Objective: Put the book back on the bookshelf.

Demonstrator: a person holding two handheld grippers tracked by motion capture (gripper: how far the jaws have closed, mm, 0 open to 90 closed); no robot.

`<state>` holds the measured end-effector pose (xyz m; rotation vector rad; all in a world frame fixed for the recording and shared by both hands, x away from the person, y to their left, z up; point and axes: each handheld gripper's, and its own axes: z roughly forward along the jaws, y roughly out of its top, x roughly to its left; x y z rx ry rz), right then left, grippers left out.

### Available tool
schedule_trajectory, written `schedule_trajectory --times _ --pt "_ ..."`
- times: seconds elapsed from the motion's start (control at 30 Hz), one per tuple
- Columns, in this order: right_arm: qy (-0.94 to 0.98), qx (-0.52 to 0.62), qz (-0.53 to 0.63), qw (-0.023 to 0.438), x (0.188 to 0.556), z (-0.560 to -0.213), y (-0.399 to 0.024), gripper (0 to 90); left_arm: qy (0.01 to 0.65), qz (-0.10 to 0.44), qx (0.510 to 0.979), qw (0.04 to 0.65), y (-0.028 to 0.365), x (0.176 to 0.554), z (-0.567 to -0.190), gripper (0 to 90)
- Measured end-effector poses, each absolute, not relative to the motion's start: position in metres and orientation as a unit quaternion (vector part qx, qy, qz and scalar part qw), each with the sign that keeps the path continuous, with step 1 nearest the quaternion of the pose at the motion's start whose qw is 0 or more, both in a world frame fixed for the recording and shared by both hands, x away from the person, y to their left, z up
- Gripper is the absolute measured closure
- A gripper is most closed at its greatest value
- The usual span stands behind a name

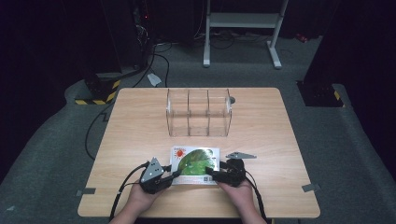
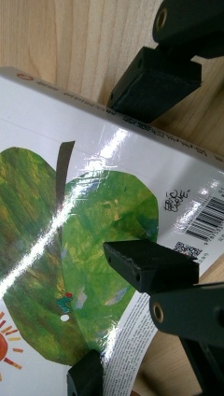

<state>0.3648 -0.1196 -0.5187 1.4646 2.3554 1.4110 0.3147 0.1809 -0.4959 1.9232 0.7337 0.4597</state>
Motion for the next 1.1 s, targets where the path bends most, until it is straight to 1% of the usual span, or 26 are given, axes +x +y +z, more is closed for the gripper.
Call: schedule_trajectory --times 0.23,0.37,0.57,0.8,0.9,0.93,1.1 --pt "0.753 0.467 0.461 0.039 0.36 -0.515 -0.12 34.6 0.319 0.171 0.786 0.501 0.184 0.317 -0.496 70.8" --pt "0.752 0.461 0.467 0.057 0.357 -0.512 -0.121 38.0 0.327 0.17 0.783 0.502 0.185 0.318 -0.494 71.2" --pt "0.751 0.45 0.475 0.087 0.351 -0.506 -0.12 40.3 0.34 0.174 0.779 0.497 0.187 0.32 -0.495 71.9" --pt "0.743 0.434 0.494 0.128 0.346 -0.499 -0.123 43.3 0.341 0.187 0.784 0.483 0.185 0.32 -0.497 73.7" --pt "0.738 0.431 0.5 0.135 0.345 -0.497 -0.124 43.9 0.343 0.191 0.787 0.476 0.184 0.321 -0.499 74.9" --pt "0.737 0.428 0.503 0.144 0.343 -0.495 -0.125 43.9 0.341 0.195 0.788 0.475 0.183 0.321 -0.499 74.8" --pt "0.734 0.422 0.509 0.154 0.34 -0.495 -0.125 43.9 0.345 0.195 0.786 0.475 0.183 0.322 -0.501 74.6"
